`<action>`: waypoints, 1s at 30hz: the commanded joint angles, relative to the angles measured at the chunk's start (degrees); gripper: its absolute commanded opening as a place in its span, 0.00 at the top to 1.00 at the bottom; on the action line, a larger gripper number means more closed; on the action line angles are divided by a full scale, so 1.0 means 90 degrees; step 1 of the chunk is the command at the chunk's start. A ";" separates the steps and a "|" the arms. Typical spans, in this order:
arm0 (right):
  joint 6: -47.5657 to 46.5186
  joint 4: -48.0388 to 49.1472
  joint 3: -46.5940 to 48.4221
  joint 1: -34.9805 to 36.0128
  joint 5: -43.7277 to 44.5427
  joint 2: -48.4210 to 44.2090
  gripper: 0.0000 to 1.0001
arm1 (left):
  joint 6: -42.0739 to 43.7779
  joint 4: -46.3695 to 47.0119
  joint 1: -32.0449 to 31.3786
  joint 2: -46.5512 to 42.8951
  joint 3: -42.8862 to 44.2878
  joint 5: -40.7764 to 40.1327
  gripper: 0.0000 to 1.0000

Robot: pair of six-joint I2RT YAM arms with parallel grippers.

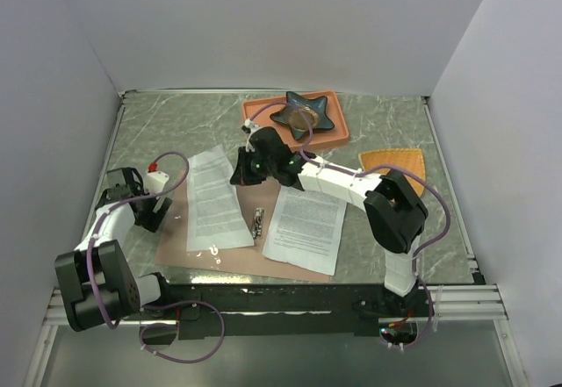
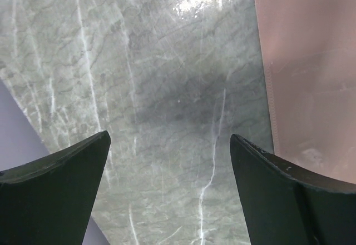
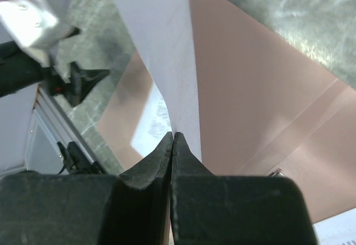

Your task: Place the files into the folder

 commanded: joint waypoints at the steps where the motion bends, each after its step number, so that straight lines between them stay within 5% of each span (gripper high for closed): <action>1: 0.0423 0.0639 -0.0335 0.0000 0.0057 0.0131 1.00 | 0.0218 -0.0063 0.0050 -0.0262 -0.0030 0.0052 0.04; 21: 0.1450 0.0916 -0.0749 0.0361 0.1062 0.0316 1.00 | 0.0189 -0.0209 0.0070 -0.0213 0.0058 0.0062 0.04; 25: 0.1137 0.0093 -0.0327 0.0371 0.0829 0.0628 0.63 | 0.0228 -0.0180 0.0070 -0.0233 0.0068 0.0042 0.04; 27: 0.0952 -0.0131 -0.0297 0.0361 0.0614 0.0726 0.53 | 0.0150 -0.0161 0.0070 -0.0214 0.0116 0.0081 0.04; 30: 0.0747 -0.0259 -0.0317 0.0322 0.0457 0.0843 0.52 | 0.0062 -0.0180 0.0060 -0.0155 0.0194 0.0139 0.04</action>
